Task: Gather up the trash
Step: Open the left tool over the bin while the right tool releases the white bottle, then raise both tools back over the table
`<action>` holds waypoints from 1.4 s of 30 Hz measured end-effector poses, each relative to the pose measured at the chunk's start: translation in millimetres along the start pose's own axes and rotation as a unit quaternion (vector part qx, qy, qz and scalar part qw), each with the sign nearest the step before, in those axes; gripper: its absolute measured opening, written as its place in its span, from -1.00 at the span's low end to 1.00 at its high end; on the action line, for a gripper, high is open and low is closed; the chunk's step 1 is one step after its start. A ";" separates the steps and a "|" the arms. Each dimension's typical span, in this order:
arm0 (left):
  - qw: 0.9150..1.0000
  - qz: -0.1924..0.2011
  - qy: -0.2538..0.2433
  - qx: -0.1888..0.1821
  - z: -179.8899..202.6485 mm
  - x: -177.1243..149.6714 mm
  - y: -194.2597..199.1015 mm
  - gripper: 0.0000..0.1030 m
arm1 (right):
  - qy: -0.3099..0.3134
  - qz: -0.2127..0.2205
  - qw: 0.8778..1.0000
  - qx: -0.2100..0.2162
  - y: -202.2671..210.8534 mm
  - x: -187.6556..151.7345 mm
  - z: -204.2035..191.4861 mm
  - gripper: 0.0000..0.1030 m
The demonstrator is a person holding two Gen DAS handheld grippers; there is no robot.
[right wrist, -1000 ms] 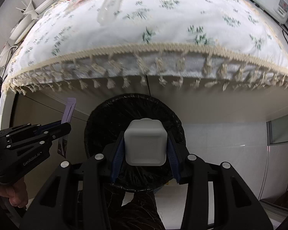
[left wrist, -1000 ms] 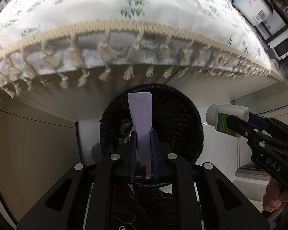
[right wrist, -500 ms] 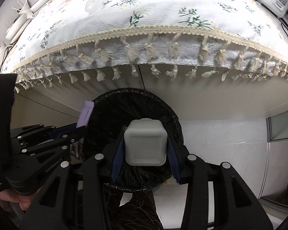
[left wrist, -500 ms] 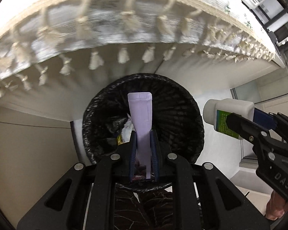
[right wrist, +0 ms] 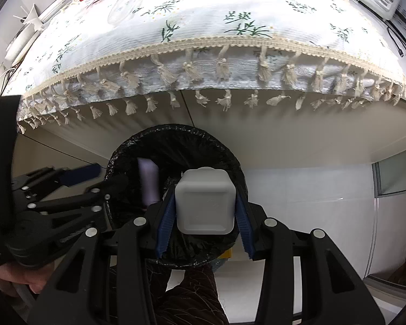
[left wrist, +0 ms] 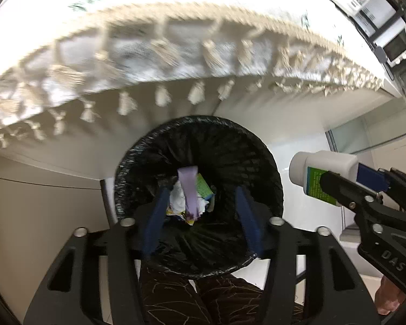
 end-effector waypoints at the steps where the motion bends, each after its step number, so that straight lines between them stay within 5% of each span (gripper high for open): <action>1: 1.000 0.005 0.004 0.006 -2.8 0.1 4.5 0.24 | 0.002 0.000 1.000 0.002 -0.8 0.7 -2.1 -0.22; 11: 0.998 0.054 0.040 0.014 -25.6 2.0 52.4 0.84 | 0.033 0.005 0.999 0.016 -1.1 11.3 -35.9 -0.22; 20: 0.994 0.076 0.077 0.027 -54.8 -0.3 82.1 0.88 | 0.061 0.003 0.998 0.028 -4.3 22.4 -63.3 -0.22; 28: 0.994 0.065 0.082 0.037 -68.8 -0.2 89.7 0.88 | 0.052 0.023 0.998 0.020 7.1 38.4 -65.9 0.50; 34: 0.994 0.068 0.071 0.045 -61.5 10.5 108.3 0.88 | 0.033 0.043 0.998 0.008 38.4 61.4 -49.5 0.82; 42: 0.994 0.083 0.061 0.042 -49.5 32.5 139.7 0.88 | 0.018 0.079 0.997 -0.005 85.7 86.3 -30.0 0.83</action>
Point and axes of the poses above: each gripper's, at about its wrist camera, not at the fingertips, and y roughly against the way its jaws point, z to its right, x to its top, the point moved 3 cm from there along -y, roughly the way its jaws point, and after that the axes turned 10 degrees about -x, right-handed, at the moved point
